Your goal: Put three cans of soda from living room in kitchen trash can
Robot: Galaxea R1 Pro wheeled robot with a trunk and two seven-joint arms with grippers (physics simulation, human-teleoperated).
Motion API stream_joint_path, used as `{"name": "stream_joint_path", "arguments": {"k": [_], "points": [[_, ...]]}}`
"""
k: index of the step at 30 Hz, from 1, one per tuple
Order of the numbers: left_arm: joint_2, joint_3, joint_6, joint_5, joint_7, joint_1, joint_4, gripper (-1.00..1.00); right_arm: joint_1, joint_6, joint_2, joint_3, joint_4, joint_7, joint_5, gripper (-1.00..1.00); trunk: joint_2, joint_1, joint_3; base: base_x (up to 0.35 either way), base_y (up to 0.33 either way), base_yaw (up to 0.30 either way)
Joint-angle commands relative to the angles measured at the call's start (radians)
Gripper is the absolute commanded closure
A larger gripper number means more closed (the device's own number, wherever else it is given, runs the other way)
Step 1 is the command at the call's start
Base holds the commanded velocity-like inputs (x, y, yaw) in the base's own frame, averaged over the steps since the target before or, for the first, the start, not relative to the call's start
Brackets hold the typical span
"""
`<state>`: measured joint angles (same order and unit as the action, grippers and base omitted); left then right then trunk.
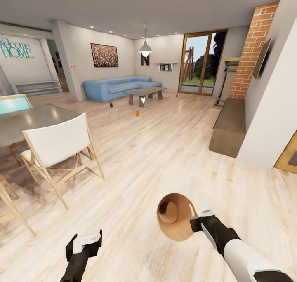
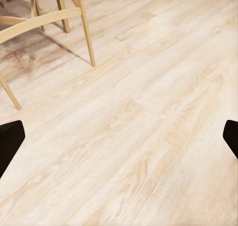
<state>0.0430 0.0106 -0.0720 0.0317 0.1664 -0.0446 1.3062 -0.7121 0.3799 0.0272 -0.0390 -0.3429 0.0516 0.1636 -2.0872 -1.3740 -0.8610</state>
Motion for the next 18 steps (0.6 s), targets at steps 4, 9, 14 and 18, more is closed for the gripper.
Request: {"name": "stream_joint_path", "arguments": {"k": [4, 9, 14, 18], "points": [[0.0, 0.003, -0.001, -0.001, 0.001, 0.0, -0.013, -1.0, 0.07, -0.103, 0.029, 0.003, -0.006, 0.012, -0.005, 1.0, 0.028, 0.016, 0.013, 0.0, 0.0, 0.0], [0.0, 0.003, -0.002, -0.001, 0.002, 0.0, -0.025, -1.0, 0.176, -0.148, 0.05, 0.007, -0.125, 0.068, -0.008, 1.0, 0.063, 0.035, 0.029, 0.0, 0.0, 0.0], [0.0, 0.003, -0.006, 0.0, 0.002, 0.0, -0.042, -1.0, 0.364, -0.147, 0.06, 0.015, -0.431, 0.109, -0.013, 1.0, 0.098, 0.054, 0.044, 0.0, 0.0, 0.0], [0.0, 0.003, -0.007, 0.0, 0.002, 0.0, -0.044, -1.0, 0.418, -0.1, 0.059, 0.026, -0.537, 0.112, -0.017, 1.0, 0.126, 0.069, 0.057, 0.0, 0.0, 0.0]]}}
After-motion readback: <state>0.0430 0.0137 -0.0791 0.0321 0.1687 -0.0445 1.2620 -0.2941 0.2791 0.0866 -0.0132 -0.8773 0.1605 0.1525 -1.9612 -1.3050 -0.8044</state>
